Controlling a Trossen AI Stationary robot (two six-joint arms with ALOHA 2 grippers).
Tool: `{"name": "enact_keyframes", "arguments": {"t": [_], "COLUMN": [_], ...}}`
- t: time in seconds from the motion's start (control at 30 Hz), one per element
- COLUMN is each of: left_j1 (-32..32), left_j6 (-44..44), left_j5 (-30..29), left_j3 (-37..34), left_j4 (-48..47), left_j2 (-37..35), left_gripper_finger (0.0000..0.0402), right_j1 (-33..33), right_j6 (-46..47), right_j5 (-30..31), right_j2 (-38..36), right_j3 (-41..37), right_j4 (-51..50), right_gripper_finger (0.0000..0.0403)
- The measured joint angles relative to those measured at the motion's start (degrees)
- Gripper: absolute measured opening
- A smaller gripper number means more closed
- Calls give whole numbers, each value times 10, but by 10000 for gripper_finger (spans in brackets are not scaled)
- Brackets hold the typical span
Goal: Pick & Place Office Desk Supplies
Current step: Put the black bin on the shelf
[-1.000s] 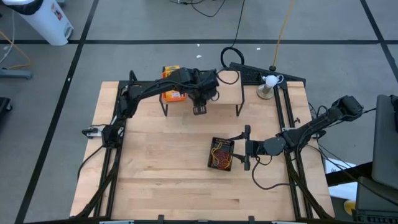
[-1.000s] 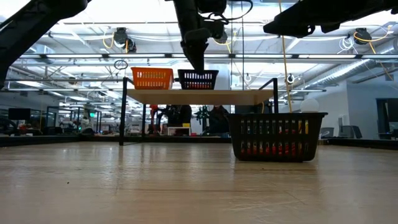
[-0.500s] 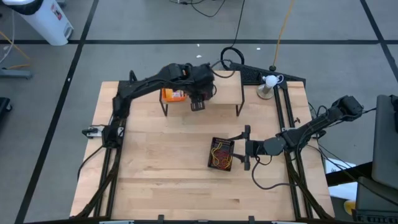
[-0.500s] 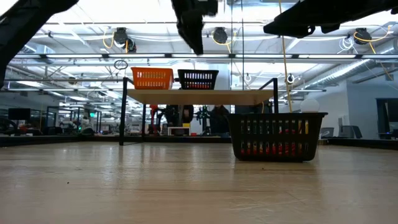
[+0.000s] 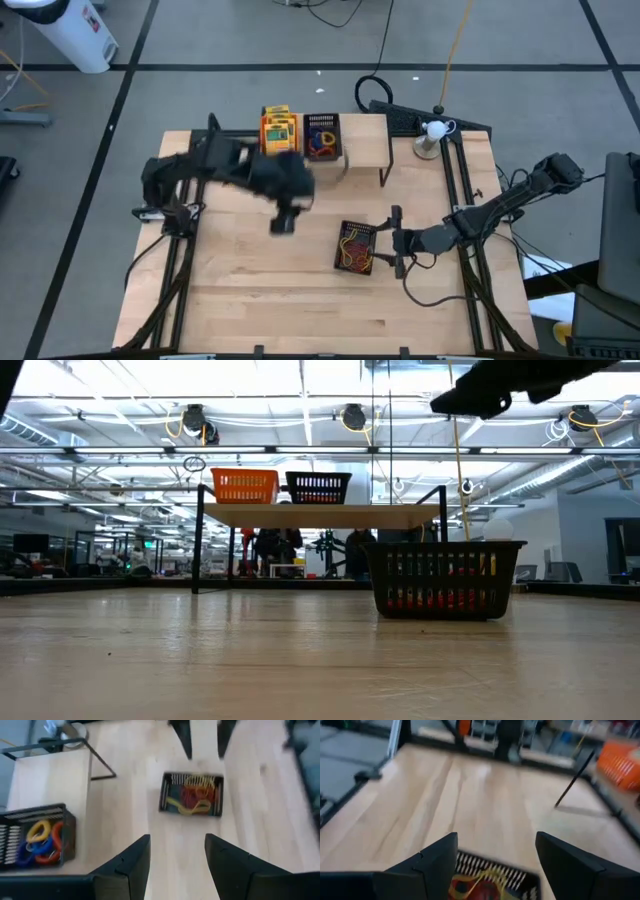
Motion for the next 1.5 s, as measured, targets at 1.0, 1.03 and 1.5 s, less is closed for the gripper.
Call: {"name": "enact_keyframes", "arguments": {"t": [1.0,1.03,1.5], "left_j1": [-199,-200,-199], "left_j6": [-195,-194,-194], "left_j5": [-252,-252,-221], "left_j3": [-8,-8,-8], "left_j4": [-71,-71,-71], "left_j2": [7,7,7], "left_gripper_finger": [184,184,184], "right_j1": [-2,-7,-39], "right_j6": [235,235,251], "right_j5": [-188,-195,-199], "right_j2": [375,379,390], "right_j3": [322,322,322], "right_j4": [-360,-361,-356], "right_gripper_finger": [258,258,222]}}
